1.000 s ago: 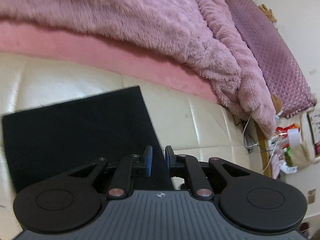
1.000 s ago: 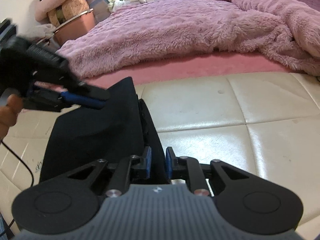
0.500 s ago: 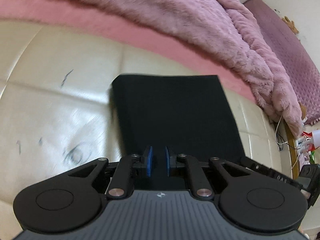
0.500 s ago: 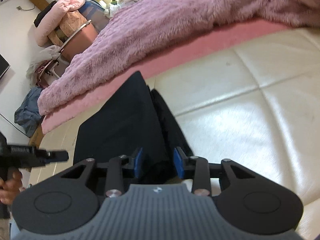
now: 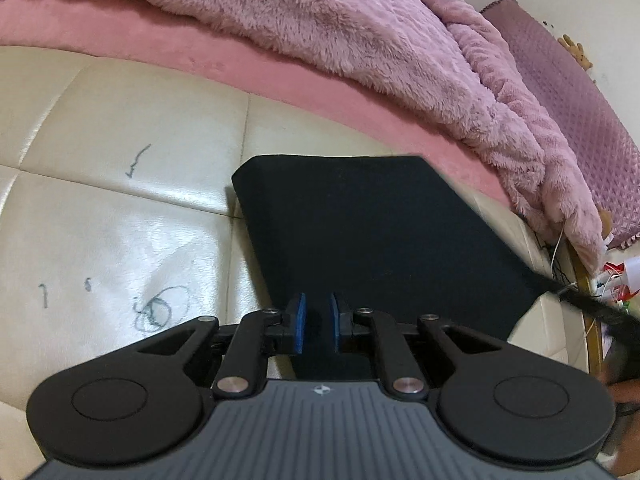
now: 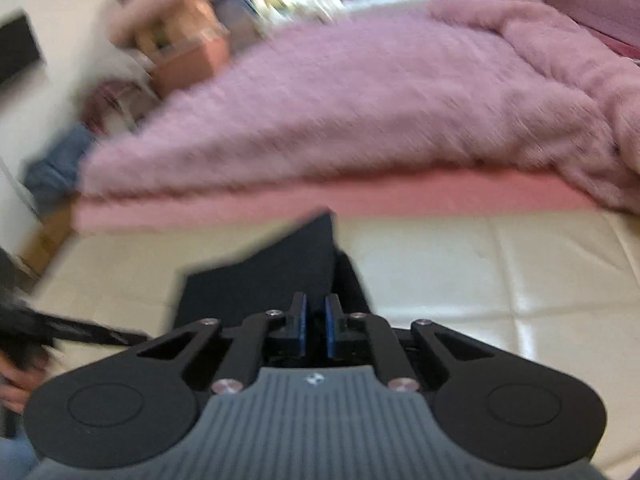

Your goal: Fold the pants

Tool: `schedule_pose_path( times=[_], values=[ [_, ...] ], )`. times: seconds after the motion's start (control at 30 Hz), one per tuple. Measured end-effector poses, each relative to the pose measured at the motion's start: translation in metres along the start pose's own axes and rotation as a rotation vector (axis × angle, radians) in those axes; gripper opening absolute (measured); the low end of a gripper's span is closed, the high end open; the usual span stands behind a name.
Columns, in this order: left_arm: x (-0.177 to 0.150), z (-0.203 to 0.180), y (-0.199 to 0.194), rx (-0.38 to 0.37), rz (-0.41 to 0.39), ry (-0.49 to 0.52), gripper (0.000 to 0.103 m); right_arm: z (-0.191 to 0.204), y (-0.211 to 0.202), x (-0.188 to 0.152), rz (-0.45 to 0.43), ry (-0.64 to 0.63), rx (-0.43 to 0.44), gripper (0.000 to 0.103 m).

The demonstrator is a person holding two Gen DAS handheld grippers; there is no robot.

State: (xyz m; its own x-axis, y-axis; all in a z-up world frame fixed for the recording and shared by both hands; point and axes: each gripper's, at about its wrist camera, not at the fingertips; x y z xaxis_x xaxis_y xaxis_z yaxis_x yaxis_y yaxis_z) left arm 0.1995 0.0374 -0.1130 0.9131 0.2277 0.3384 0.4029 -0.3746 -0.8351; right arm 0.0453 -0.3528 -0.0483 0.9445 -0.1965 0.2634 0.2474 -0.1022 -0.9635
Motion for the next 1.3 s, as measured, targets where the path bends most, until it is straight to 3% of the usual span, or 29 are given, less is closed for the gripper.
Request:
schedule_pose_path(
  times=[0.2, 0.33, 0.43, 0.57, 0.77, 0.9, 1.03, 1.13, 1.27, 1.3],
  values=[
    [0.003, -0.015, 0.018, -0.004, -0.008, 0.044, 0.013, -0.044, 0.049, -0.033, 0.095, 0.076, -0.104, 0.004],
    [0.003, -0.021, 0.035, 0.009, 0.004, 0.061, 0.013, -0.057, 0.065, -0.043, 0.112, 0.103, -0.094, 0.004],
    [0.0, -0.022, 0.051, 0.106, 0.013, 0.093, 0.006, -0.066, 0.071, -0.049, 0.099, 0.148, -0.064, 0.005],
    [-0.001, -0.016, 0.051, 0.098, 0.023, 0.066, 0.006, -0.07, 0.071, -0.05, 0.105, 0.167, -0.048, 0.005],
    [-0.003, -0.008, 0.035, 0.171, 0.049, 0.121, 0.006, -0.054, 0.062, -0.062, 0.159, 0.185, -0.036, 0.005],
    [-0.008, -0.001, 0.022, 0.218, 0.092, 0.169, 0.006, -0.022, 0.044, -0.087, 0.239, 0.175, -0.007, 0.005],
    [-0.014, 0.012, 0.014, 0.195, 0.094, 0.165, 0.006, 0.003, 0.027, -0.113, 0.306, 0.188, 0.034, 0.006],
    [-0.013, 0.016, 0.012, 0.175, 0.08, 0.149, 0.006, 0.012, 0.021, -0.122, 0.291, 0.187, 0.018, 0.007],
    [-0.014, 0.015, 0.001, 0.134, 0.035, 0.151, 0.007, 0.018, 0.014, -0.117, 0.288, 0.141, -0.01, 0.022],
    [-0.013, 0.017, -0.003, 0.119, 0.015, 0.14, 0.008, 0.02, 0.011, -0.114, 0.281, 0.117, -0.024, 0.031]
  ],
)
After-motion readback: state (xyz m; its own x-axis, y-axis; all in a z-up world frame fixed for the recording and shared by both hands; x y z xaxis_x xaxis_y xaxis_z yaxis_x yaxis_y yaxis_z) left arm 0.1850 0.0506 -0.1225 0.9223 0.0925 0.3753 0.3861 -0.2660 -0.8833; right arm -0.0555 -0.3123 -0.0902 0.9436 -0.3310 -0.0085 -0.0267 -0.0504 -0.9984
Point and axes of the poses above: each gripper's, at about its wrist camera, not at the fingertips, and y roughly the way its jaws point, z to its left, x to its top, and after that the axes turned 4 degrees about x, right-handed
